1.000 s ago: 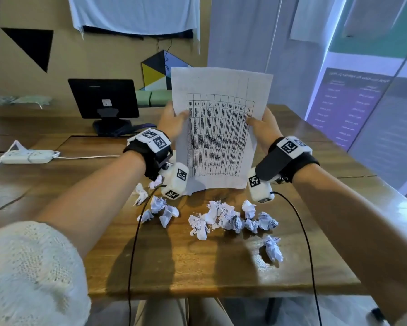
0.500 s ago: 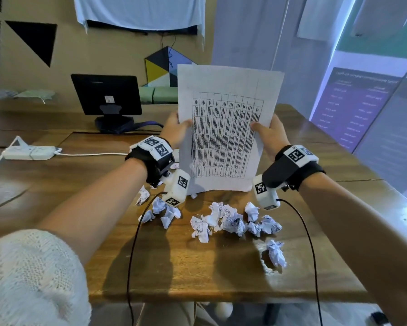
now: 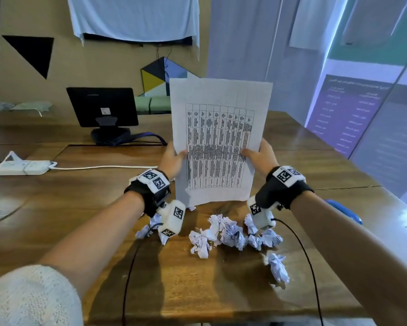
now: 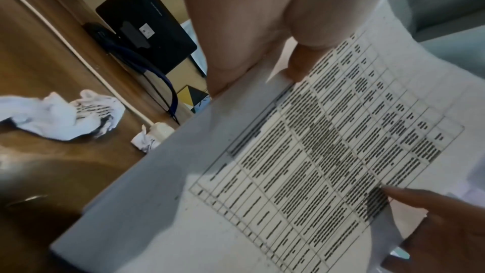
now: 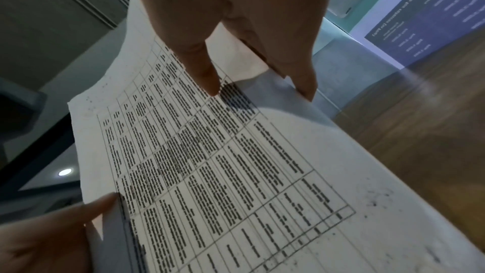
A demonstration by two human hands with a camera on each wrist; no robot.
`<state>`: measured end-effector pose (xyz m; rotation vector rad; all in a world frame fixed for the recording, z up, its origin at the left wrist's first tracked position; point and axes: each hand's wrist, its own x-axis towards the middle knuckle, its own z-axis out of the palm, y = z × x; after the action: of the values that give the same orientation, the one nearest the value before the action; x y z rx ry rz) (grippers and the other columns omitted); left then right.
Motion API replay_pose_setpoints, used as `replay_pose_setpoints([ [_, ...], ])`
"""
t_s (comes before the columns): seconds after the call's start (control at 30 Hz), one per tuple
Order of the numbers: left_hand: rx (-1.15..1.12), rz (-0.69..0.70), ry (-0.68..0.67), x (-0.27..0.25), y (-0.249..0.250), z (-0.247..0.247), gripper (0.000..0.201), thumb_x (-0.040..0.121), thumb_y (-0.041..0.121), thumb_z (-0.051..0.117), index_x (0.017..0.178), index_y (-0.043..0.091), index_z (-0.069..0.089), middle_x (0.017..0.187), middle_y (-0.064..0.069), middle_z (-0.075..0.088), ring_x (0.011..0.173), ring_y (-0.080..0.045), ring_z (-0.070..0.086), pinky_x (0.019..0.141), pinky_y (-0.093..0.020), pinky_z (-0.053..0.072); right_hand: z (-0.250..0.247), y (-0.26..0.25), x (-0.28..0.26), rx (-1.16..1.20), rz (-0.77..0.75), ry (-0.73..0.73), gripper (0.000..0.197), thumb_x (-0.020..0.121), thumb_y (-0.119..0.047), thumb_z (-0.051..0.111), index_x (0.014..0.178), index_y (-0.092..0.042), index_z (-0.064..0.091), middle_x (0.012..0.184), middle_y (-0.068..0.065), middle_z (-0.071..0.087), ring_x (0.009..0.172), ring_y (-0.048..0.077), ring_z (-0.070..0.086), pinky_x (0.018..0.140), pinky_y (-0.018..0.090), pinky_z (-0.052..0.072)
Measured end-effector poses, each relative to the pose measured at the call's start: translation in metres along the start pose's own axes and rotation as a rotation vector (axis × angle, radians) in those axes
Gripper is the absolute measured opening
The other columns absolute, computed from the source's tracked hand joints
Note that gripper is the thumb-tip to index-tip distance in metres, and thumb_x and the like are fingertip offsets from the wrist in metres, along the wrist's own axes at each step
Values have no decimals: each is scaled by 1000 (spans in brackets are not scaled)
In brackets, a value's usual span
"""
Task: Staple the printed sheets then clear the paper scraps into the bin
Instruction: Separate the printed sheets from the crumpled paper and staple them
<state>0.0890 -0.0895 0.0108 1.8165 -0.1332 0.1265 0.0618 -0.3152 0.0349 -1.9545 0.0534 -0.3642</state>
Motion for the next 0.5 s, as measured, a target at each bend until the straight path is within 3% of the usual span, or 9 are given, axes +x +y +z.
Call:
replay_pose_setpoints([
  [0.07, -26, 3, 1, 0, -1, -2, 43, 97, 17, 47, 137, 4, 36, 139, -12, 49, 129, -25, 46, 102, -31, 37, 2, 0, 3, 43, 13, 11, 40, 85, -5, 61, 123, -2, 49, 118, 12, 62, 100, 22, 59, 91, 35, 49],
  [0.13, -76, 2, 9, 3, 8, -7, 37, 95, 24, 50, 127, 7, 41, 126, -10, 56, 118, -24, 53, 97, -34, 42, 0, -3, 6, 103, 18, 35, 42, 84, -4, 63, 123, -2, 49, 112, 8, 63, 96, 19, 60, 82, 29, 52],
  [0.23, -121, 35, 40, 11, 32, -15, 30, 91, 33, 55, 111, 13, 45, 99, 2, 59, 98, -20, 57, 77, -31, 48, -5, -10, 8, 165, 11, 80, 43, 81, 0, 65, 120, -1, 48, 108, 6, 61, 89, 15, 60, 67, 17, 48],
  [0.3, -170, 78, 79, 19, 47, -22, 29, 89, 33, 60, 106, 13, 48, 93, 3, 58, 92, -18, 56, 70, -29, 47, -8, -13, 10, 183, 9, 84, 42, 81, 0, 65, 118, -2, 47, 110, 7, 62, 94, 18, 60, 74, 21, 51],
  [0.4, -206, 127, 112, 26, 60, -28, 18, 85, 28, 67, 89, 18, 52, 94, -6, 59, 91, -21, 56, 82, -42, 49, -12, -14, 12, 120, -15, 73, 40, 82, -1, 64, 119, -2, 48, 119, 11, 62, 104, 21, 60, 92, 35, 51],
  [0.5, -229, 119, 96, 26, 59, -29, 17, 85, 23, 67, 81, 21, 51, 89, -7, 61, 89, -23, 58, 86, -45, 50, -13, -13, 11, 67, -64, 54, 34, 87, 0, 58, 120, -3, 52, 121, 9, 62, 103, 16, 59, 95, 33, 49],
])
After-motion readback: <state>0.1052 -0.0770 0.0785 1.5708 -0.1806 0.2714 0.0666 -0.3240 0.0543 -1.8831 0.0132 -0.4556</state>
